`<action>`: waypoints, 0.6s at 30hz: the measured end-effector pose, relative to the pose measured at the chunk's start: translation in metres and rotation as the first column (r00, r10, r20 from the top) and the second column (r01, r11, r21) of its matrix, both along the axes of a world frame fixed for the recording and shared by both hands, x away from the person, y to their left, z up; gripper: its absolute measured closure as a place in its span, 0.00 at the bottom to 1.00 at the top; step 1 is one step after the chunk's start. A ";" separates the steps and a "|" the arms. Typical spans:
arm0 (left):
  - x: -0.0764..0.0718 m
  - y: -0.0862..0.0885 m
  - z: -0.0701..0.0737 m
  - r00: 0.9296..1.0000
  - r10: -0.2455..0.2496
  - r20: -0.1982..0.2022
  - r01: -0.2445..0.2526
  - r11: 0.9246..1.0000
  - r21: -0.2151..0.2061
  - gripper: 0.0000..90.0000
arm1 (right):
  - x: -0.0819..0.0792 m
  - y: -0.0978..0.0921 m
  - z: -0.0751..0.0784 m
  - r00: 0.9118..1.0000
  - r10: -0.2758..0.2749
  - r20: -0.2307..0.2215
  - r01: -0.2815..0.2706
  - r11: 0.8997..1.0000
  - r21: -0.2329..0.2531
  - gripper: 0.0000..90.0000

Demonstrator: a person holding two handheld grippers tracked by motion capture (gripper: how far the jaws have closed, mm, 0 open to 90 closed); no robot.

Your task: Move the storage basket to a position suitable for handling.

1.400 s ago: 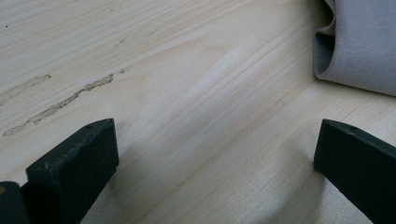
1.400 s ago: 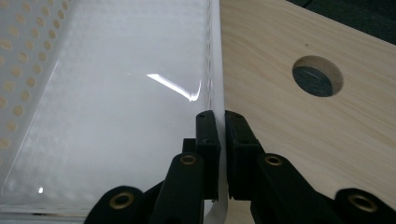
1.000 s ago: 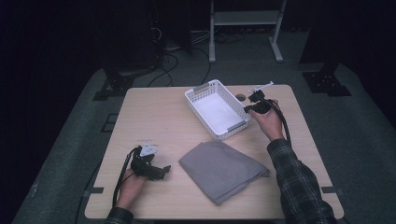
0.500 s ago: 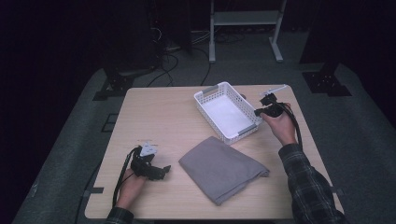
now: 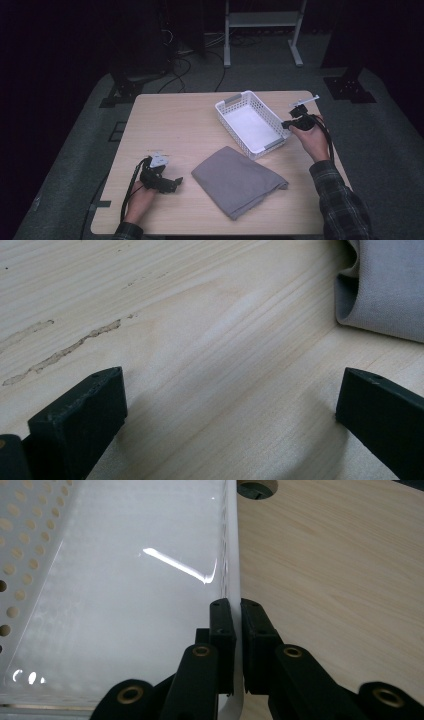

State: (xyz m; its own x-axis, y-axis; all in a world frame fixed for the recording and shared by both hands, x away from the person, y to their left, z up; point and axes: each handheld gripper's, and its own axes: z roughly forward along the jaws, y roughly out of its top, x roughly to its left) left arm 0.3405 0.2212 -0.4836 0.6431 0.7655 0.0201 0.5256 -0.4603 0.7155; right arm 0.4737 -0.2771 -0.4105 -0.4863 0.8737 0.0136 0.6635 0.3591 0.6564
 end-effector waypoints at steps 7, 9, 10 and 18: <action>0.000 0.000 0.000 1.000 0.000 0.000 0.000 1.000 0.000 0.00 | -0.010 -0.014 0.000 1.000 -0.003 -0.005 0.003 1.000 -0.004 0.93; 0.000 0.000 0.000 1.000 0.000 0.000 0.000 1.000 0.000 0.00 | -0.012 -0.015 0.001 1.000 -0.008 0.005 0.008 1.000 -0.015 0.89; 0.000 0.000 0.000 1.000 0.000 0.000 0.000 1.000 0.000 0.00 | -0.014 -0.015 0.003 1.000 -0.019 0.025 0.019 1.000 -0.020 0.85; 0.000 0.000 0.000 1.000 -0.001 0.002 0.001 1.000 0.002 0.00 | -0.029 -0.004 0.031 0.997 0.001 0.079 -0.005 0.999 0.048 0.78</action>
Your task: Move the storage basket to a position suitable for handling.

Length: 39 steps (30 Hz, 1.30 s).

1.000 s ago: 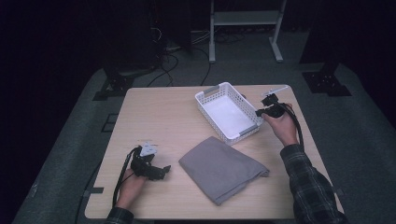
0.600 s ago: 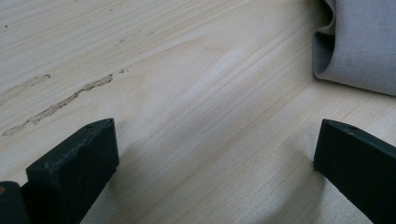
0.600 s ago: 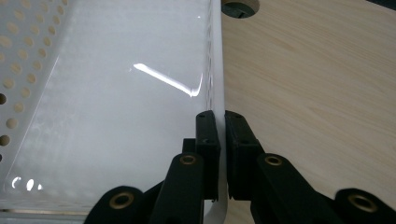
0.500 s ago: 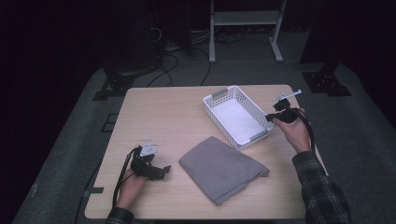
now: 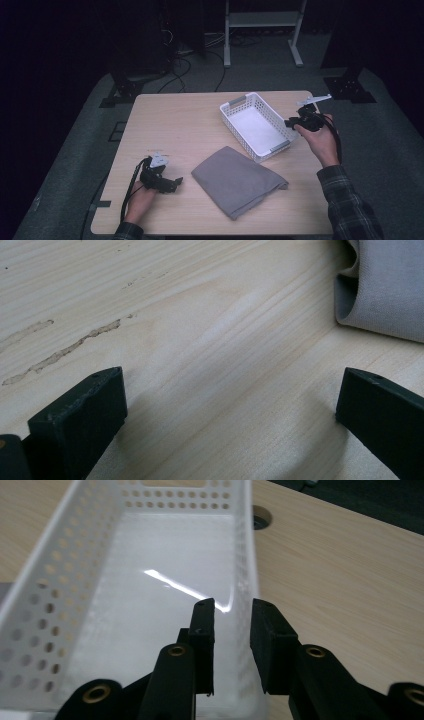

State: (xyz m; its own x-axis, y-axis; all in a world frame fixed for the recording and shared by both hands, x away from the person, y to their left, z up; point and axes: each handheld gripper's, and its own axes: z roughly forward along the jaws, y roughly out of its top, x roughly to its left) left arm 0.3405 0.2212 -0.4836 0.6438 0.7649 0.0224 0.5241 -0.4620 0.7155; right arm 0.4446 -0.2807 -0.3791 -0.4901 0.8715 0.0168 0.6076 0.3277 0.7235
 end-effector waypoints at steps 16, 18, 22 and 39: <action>0.000 0.000 0.000 1.000 0.000 -0.001 0.000 1.000 -0.002 0.00 | -0.005 0.079 -0.001 0.984 0.179 -0.013 -0.178 0.982 0.057 0.76; 0.000 0.000 0.000 1.000 -0.001 0.000 0.001 1.000 0.002 0.00 | -0.005 0.088 -0.003 0.980 0.196 -0.017 -0.195 0.979 0.062 0.76; 0.000 0.000 0.000 1.000 -0.001 -0.002 0.001 1.000 0.001 0.00 | -0.003 0.107 -0.007 0.972 0.232 -0.027 -0.230 0.971 0.065 0.75; 0.000 0.000 0.000 1.000 -0.002 -0.003 0.002 1.000 -0.001 0.00 | 0.005 0.138 -0.027 0.963 0.253 -0.093 -0.253 0.967 0.008 0.86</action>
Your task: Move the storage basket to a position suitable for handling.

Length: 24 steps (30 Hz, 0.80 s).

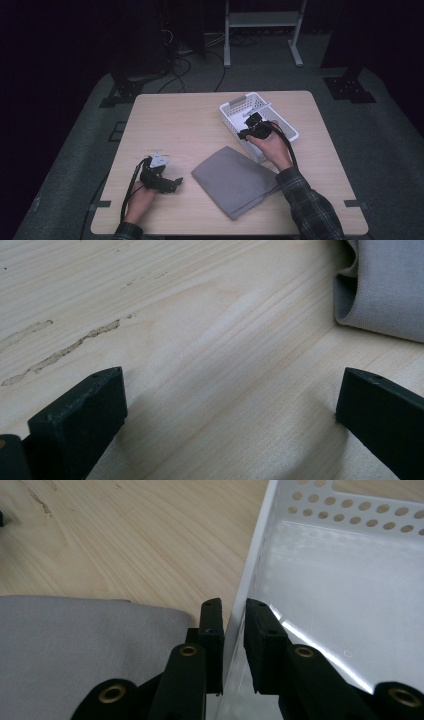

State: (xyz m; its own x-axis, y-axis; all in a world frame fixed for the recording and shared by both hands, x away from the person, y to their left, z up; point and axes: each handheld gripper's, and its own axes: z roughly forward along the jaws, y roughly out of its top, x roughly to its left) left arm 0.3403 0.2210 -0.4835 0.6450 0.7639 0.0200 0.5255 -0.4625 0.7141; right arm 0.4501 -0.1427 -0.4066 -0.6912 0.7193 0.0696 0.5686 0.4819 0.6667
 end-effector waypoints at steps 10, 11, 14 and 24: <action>0.000 0.000 0.000 1.000 -0.001 -0.001 0.001 1.000 0.000 0.00 | -0.003 -0.012 0.002 0.999 -0.035 0.026 0.035 0.999 -0.022 0.93; 0.000 0.000 0.000 1.000 -0.001 -0.001 0.001 1.000 0.000 0.00 | -0.005 -0.016 0.002 0.999 -0.036 0.033 0.037 0.999 -0.022 0.93; 0.000 0.000 0.000 1.000 -0.001 0.000 0.001 1.000 0.000 0.00 | -0.008 -0.020 0.003 0.999 -0.036 0.040 0.037 0.999 -0.020 0.93; 0.000 0.000 0.000 1.000 -0.001 0.001 0.001 1.000 0.002 0.00 | -0.020 -0.036 0.006 0.997 -0.060 0.047 0.062 0.997 -0.037 0.94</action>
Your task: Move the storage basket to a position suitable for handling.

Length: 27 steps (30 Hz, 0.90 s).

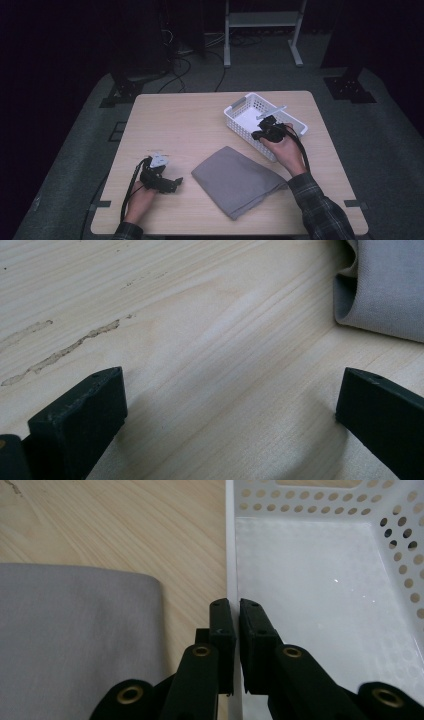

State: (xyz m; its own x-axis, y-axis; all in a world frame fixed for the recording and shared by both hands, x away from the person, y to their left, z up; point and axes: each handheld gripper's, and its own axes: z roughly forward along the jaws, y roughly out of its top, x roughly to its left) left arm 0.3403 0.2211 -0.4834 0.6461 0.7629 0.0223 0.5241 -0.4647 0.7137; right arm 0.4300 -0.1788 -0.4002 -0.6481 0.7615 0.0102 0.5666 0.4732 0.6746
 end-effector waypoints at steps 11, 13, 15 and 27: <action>0.000 -0.001 0.000 1.000 0.000 -0.002 0.000 1.000 -0.005 0.00 | -0.020 -0.030 -0.002 0.998 -0.051 0.023 0.052 0.998 -0.022 0.94; 0.000 -0.001 0.000 1.000 0.001 -0.001 -0.001 1.000 -0.007 0.00 | -0.023 -0.033 -0.002 0.998 -0.055 0.023 0.055 0.998 -0.021 0.94; 0.000 -0.001 0.000 1.000 -0.001 0.000 0.001 1.000 -0.005 0.00 | -0.028 -0.039 -0.003 0.997 -0.070 0.017 0.070 0.997 -0.016 0.94; -0.001 -0.001 0.000 1.000 -0.001 -0.001 0.001 1.000 -0.007 0.00 | -0.052 -0.069 -0.007 0.991 -0.132 0.034 0.133 0.991 -0.030 0.94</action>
